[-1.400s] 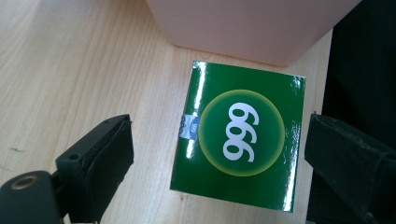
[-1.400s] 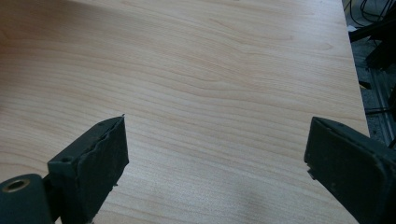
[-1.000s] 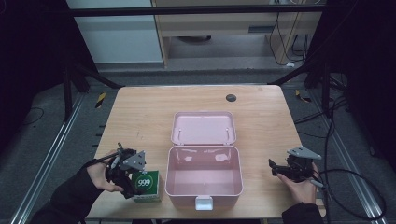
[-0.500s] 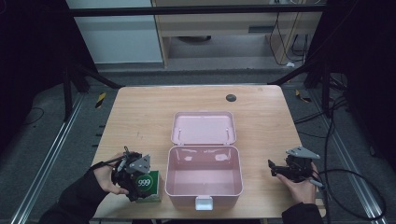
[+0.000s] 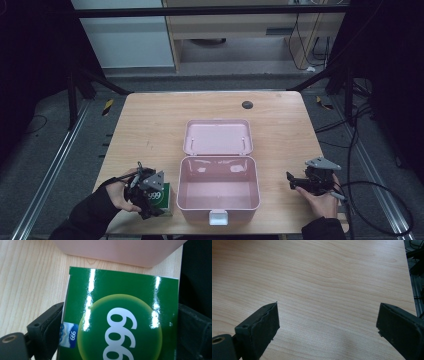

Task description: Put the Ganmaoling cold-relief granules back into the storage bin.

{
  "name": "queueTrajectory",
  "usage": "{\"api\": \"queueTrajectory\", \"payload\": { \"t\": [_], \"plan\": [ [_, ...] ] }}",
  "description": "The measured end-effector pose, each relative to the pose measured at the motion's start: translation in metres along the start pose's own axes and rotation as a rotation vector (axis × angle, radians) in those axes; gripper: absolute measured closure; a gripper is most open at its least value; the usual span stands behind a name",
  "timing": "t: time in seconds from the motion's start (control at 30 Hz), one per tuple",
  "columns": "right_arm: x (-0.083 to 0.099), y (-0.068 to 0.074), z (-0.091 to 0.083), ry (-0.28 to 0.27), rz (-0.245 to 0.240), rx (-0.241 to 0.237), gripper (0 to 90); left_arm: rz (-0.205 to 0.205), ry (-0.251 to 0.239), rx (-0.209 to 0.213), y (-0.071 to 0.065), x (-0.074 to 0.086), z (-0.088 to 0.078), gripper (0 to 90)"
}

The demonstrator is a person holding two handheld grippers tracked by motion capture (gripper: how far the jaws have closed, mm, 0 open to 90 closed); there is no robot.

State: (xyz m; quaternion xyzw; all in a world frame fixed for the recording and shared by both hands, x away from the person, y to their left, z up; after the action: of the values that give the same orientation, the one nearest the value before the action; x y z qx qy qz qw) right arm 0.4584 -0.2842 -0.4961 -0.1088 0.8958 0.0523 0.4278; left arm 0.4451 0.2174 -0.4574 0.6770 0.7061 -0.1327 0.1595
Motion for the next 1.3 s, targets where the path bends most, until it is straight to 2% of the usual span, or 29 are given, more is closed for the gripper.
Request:
{"api": "queueTrajectory", "payload": {
  "t": [0.4, 0.7, 0.83, 1.3],
  "plan": [
    [0.0, 0.001, 0.001, 0.009, -0.007, -0.005, 4.9, 0.008, 0.023, 0.005, 0.001, 0.002, 0.006, 9.7],
    [0.001, 0.001, 0.002, 0.013, -0.011, -0.003, 5.0, 0.0, -0.003, 0.011, 0.003, 0.003, 0.003, 13.2],
    [0.001, 0.001, 0.002, 0.013, -0.012, -0.005, 5.0, -0.009, -0.022, 0.006, 0.004, 0.002, -0.005, 13.5],
    [0.0, 0.001, 0.001, 0.01, -0.007, -0.007, 5.1, -0.025, -0.074, -0.038, 0.006, -0.009, -0.056, 13.6]
  ]
}}
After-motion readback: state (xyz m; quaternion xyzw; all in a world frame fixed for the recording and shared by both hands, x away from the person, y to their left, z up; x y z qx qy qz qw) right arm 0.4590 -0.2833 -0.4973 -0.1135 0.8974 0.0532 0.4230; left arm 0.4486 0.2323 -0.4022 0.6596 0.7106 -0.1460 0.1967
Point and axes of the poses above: each handheld gripper's, and its own axes: z roughly forward along the jaws, x roughly out of its underside, y roughly to its left, the point moved 2 cm from there along z, roughly forward along the jaws, and after that the axes turned 5 degrees about z, right-handed, at the moved point
